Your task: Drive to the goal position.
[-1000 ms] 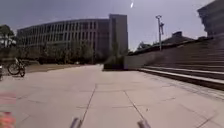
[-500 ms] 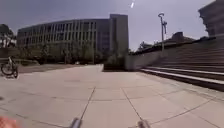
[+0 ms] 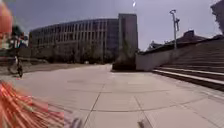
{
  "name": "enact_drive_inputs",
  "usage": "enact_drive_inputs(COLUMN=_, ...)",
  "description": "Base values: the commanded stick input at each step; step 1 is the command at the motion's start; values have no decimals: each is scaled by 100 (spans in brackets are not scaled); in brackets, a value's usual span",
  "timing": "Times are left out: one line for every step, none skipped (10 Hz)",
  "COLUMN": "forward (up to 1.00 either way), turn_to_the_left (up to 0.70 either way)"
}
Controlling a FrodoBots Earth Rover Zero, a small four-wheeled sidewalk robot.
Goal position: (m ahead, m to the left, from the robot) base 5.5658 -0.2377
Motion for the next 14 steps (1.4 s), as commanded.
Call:
enact_drive_inputs(forward=100, turn_to_the_left=4)
enact_drive_inputs(forward=100, turn_to_the_left=0)
enact_drive_inputs(forward=100, turn_to_the_left=0)
enact_drive_inputs(forward=100, turn_to_the_left=0)
enact_drive_inputs(forward=100, turn_to_the_left=0)
enact_drive_inputs(forward=100, turn_to_the_left=0)
enact_drive_inputs(forward=100, turn_to_the_left=0)
enact_drive_inputs(forward=100, turn_to_the_left=0)
enact_drive_inputs(forward=100, turn_to_the_left=0)
enact_drive_inputs(forward=100, turn_to_the_left=0)
enact_drive_inputs(forward=100, turn_to_the_left=0)
enact_drive_inputs(forward=100, turn_to_the_left=0)
enact_drive_inputs(forward=100, turn_to_the_left=0)
enact_drive_inputs(forward=100, turn_to_the_left=0)
